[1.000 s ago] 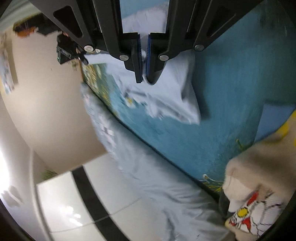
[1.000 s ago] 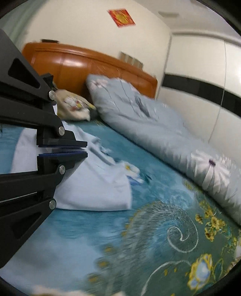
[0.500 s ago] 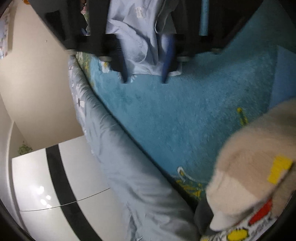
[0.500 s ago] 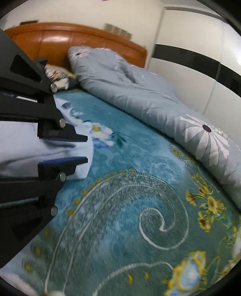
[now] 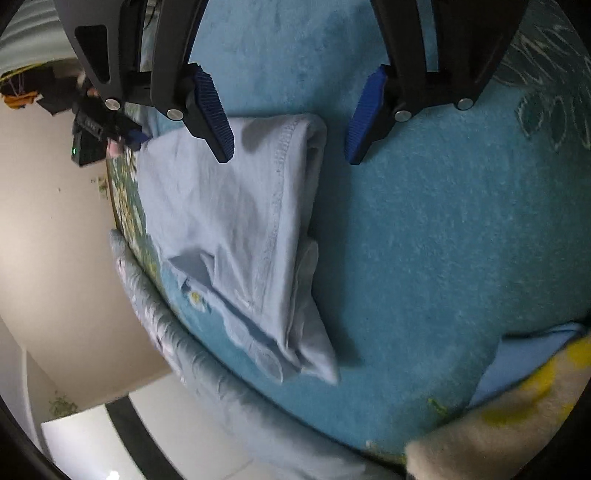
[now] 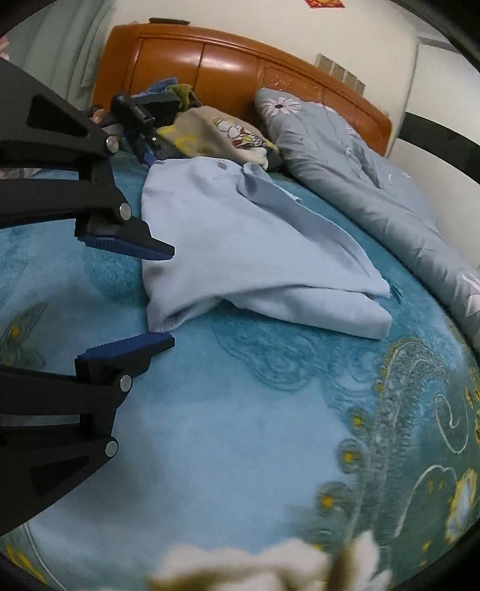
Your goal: Fold clothes
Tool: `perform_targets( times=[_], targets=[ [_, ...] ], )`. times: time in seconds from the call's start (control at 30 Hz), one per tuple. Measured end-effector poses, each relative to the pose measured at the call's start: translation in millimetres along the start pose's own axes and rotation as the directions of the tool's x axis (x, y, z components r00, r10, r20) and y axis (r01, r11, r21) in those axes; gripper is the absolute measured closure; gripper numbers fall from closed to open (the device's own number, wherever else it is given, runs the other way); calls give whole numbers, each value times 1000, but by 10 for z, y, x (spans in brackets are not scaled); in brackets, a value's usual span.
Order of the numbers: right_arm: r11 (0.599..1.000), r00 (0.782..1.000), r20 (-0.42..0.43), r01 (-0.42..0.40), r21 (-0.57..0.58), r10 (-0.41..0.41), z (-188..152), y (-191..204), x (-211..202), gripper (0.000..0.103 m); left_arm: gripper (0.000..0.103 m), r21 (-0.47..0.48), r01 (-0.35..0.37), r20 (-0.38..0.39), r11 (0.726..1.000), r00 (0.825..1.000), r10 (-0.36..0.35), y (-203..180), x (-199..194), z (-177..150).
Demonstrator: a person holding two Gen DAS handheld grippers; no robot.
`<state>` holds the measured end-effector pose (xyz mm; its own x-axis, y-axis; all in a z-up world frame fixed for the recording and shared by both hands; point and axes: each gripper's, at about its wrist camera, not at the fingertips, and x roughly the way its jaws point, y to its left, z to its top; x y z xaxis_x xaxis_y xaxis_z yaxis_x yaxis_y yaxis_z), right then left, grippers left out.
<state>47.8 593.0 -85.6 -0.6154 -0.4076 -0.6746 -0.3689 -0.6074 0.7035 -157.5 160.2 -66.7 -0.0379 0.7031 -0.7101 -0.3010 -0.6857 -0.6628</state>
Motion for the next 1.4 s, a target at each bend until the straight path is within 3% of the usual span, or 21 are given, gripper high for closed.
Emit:
perform_targets(
  times=[0.07,0.1,0.13,0.17,0.2,0.33,0.5,0.6,0.73,0.8,0.87,1.0,1.13,1.23,1.3,1.4],
  targets=[
    [999,999,37,-19,34,18,-35,-1,-9,61,40,-28,7,30,1000,1000,-6,24,-23,-22],
    [998,998,50,-31,59,28,-44,0,-9,72,44,-40,11,52,999,999,-9,40,-35,-41],
    [996,997,62,-44,83,39,-52,0,-10,91,69,-48,10,58,999,998,-7,48,-39,-4],
    [994,996,77,-52,99,44,-50,8,-18,91,96,-70,3,58,998,998,1,66,-30,-4],
    [992,995,92,-60,115,50,-48,17,-27,93,99,-91,-3,58,996,998,8,84,-20,-5],
    [991,985,158,-90,100,74,-85,153,-232,95,99,-103,16,110,995,994,-5,-26,-158,-69],
    [992,970,218,-119,34,109,-340,306,-635,96,99,-4,53,145,999,988,-51,-342,-533,-358],
    [991,970,212,-129,25,120,-736,267,-873,96,99,48,54,117,997,991,-59,-440,-645,-724],
    [990,975,187,-133,50,122,-1220,56,-1041,96,99,41,61,55,997,996,-63,-320,-654,-1195],
    [988,979,176,-124,93,106,-1345,-121,-1014,96,99,19,13,39,1000,999,-14,-254,-545,-1308],
    [984,982,165,-120,135,97,-1376,-264,-929,96,99,-6,-60,48,998,997,60,-156,-497,-1315],
    [986,988,142,-86,145,65,-1348,-317,-823,96,99,-7,-97,65,995,993,97,-167,-478,-1240],
    [997,990,143,-30,74,19,-1308,-191,-937,91,99,90,-152,124,984,982,140,-400,-555,-1088],
    [996,977,195,88,5,-87,-1237,-76,-1108,88,98,159,-184,148,970,976,160,-492,-591,-935],
    [992,968,220,123,-12,-118,-1148,-15,-1143,83,95,213,-221,161,952,969,189,-560,-547,-766],
    [990,966,227,136,-49,-121,-891,155,-1067,82,80,267,-296,184,917,950,253,-714,-340,-462]
  ],
)
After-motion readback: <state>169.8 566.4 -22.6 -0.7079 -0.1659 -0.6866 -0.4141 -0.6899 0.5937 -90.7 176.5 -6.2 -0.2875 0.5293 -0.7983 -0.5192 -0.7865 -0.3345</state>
